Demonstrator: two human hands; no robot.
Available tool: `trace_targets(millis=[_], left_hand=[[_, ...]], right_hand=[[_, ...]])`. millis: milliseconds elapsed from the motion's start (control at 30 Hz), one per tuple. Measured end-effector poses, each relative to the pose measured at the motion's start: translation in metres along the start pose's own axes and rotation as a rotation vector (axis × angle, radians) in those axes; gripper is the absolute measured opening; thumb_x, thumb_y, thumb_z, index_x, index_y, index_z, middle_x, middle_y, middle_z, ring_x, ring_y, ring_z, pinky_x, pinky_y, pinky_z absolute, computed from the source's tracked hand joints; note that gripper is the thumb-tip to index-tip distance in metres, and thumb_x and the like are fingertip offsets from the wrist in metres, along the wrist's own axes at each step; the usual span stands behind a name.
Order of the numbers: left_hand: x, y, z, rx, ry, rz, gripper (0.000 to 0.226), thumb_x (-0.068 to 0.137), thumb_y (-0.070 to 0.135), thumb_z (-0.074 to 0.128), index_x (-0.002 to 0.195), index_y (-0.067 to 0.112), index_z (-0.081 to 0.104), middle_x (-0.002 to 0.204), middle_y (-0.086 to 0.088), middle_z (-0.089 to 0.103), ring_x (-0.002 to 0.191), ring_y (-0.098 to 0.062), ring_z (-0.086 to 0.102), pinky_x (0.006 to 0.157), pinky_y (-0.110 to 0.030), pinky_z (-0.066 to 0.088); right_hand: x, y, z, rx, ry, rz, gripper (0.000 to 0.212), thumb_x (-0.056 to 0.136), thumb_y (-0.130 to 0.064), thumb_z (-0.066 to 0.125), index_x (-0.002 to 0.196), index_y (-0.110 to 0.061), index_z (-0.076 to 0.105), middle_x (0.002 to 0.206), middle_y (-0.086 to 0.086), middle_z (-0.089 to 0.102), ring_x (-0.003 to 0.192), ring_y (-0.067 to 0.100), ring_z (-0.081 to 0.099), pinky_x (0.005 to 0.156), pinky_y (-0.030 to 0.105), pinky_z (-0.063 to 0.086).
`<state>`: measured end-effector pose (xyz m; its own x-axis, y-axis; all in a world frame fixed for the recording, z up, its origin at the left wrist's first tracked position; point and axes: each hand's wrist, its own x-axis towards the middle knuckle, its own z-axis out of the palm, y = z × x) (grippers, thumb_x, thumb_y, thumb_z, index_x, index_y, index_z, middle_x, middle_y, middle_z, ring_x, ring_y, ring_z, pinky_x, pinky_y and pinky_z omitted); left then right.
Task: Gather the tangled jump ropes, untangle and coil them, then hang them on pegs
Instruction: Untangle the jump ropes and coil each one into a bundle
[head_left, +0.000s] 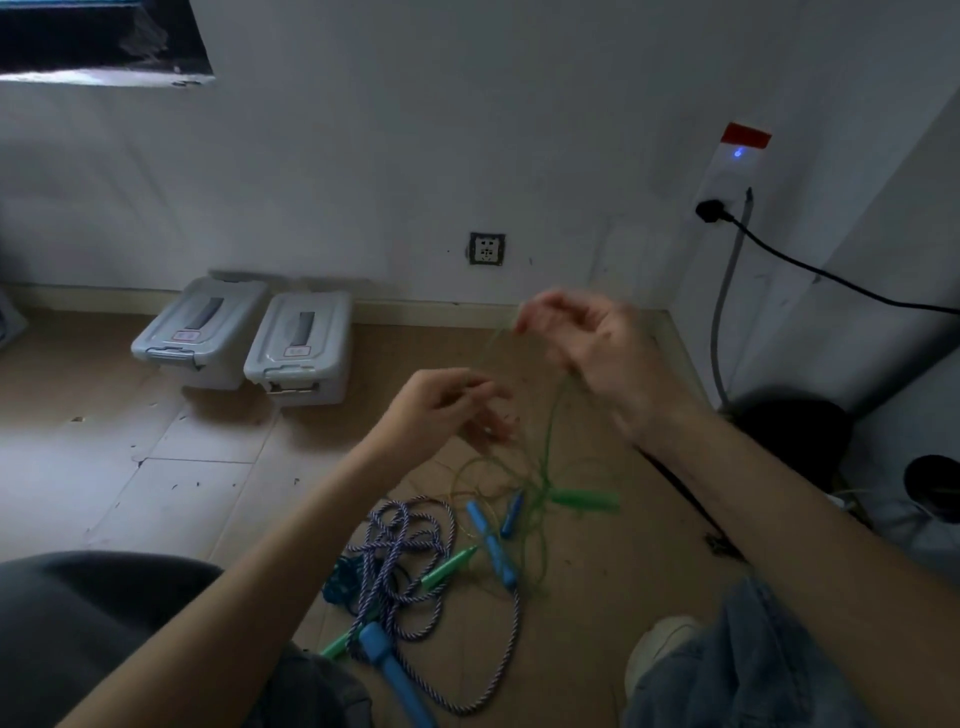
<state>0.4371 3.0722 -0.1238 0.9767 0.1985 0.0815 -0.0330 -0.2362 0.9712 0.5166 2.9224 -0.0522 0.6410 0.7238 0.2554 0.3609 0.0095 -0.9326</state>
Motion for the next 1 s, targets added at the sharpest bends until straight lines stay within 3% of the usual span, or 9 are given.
trace_targets(millis=[167,300,367,433,533,633,800,900,1000], left_hand=[[-0.013,-0.032,-0.018,0.663,-0.177,-0.332,0.026,0.096,0.019,0.044,0.101,0.003,0.064,0.072,-0.001,0.063,0.060,-0.010,0.058,0.066,-0.020,0.051],[-0.005,0.008,-0.011,0.139,0.029,-0.277,0.030,0.096,0.023,0.040,0.099,0.008,0.066,0.060,0.004,0.044,0.048,-0.007,0.040,0.047,-0.018,0.038],[-0.005,0.035,-0.014,-0.188,-0.061,-0.247,0.028,0.091,0.030,0.046,0.091,0.016,0.069,0.056,0.009,0.037,0.043,-0.003,0.033,0.039,-0.013,0.031],[-0.003,0.047,-0.015,-0.116,-0.066,-0.188,0.027,0.088,0.037,0.049,0.093,0.020,0.069,0.058,0.011,0.041,0.044,-0.001,0.034,0.039,-0.011,0.031],[0.002,0.035,-0.012,0.447,0.072,-0.262,0.039,0.092,0.031,0.049,0.125,0.011,0.049,0.102,-0.004,0.059,0.080,-0.007,0.054,0.066,-0.018,0.046],[-0.005,0.010,-0.013,0.912,0.040,-0.533,0.070,0.090,0.036,0.053,0.143,0.006,0.018,0.143,-0.019,0.031,0.128,-0.034,0.034,0.103,-0.041,0.032],[-0.018,-0.005,0.017,0.353,-0.502,-0.269,0.038,0.090,0.026,0.055,0.127,0.024,0.051,0.133,0.003,0.051,0.118,-0.008,0.049,0.099,-0.022,0.040],[-0.020,-0.021,0.040,0.406,-0.488,-0.265,0.028,0.097,0.023,0.041,0.112,0.012,0.062,0.118,-0.005,0.062,0.103,-0.011,0.057,0.087,-0.011,0.040],[-0.020,-0.020,0.034,0.235,-0.374,-0.445,0.036,0.099,0.026,0.032,0.099,0.003,0.060,0.095,-0.014,0.066,0.071,-0.015,0.062,0.072,-0.023,0.051]], right_hand=[[0.006,0.008,-0.030,0.118,0.343,0.095,0.027,0.095,-0.026,0.051,0.071,-0.020,0.060,0.043,-0.013,0.038,0.039,0.004,0.029,0.036,0.011,0.026],[-0.002,0.028,-0.030,-0.504,-0.037,0.339,0.026,0.094,-0.030,0.052,0.070,-0.022,0.061,0.055,-0.006,0.049,0.044,0.007,0.041,0.035,0.012,0.030],[-0.007,0.032,-0.023,-0.477,-0.174,0.374,0.026,0.094,-0.027,0.052,0.072,-0.018,0.063,0.050,-0.006,0.050,0.040,0.008,0.041,0.035,0.016,0.032],[-0.009,0.030,-0.016,-0.268,-0.282,0.357,0.024,0.094,-0.025,0.051,0.078,-0.013,0.063,0.048,-0.006,0.053,0.040,0.007,0.044,0.037,0.016,0.035],[-0.006,0.020,-0.011,0.168,-0.297,0.306,0.024,0.095,-0.021,0.045,0.081,-0.008,0.058,0.054,-0.002,0.059,0.042,0.007,0.050,0.040,0.015,0.040],[-0.002,0.012,-0.007,0.416,-0.279,0.255,0.024,0.096,-0.019,0.041,0.083,-0.007,0.056,0.064,0.004,0.064,0.049,0.011,0.056,0.045,0.017,0.045],[0.006,0.003,0.002,0.597,-0.259,0.132,0.024,0.097,-0.019,0.040,0.084,-0.008,0.056,0.068,0.006,0.066,0.054,0.013,0.059,0.050,0.019,0.048],[0.007,0.001,-0.009,0.739,-0.071,0.104,0.025,0.097,-0.019,0.041,0.082,-0.008,0.057,0.066,0.004,0.066,0.054,0.011,0.059,0.049,0.019,0.049],[0.008,0.010,-0.027,0.628,0.170,0.185,0.021,0.098,-0.020,0.041,0.094,-0.009,0.058,0.079,0.006,0.070,0.057,0.010,0.060,0.052,0.019,0.049]])
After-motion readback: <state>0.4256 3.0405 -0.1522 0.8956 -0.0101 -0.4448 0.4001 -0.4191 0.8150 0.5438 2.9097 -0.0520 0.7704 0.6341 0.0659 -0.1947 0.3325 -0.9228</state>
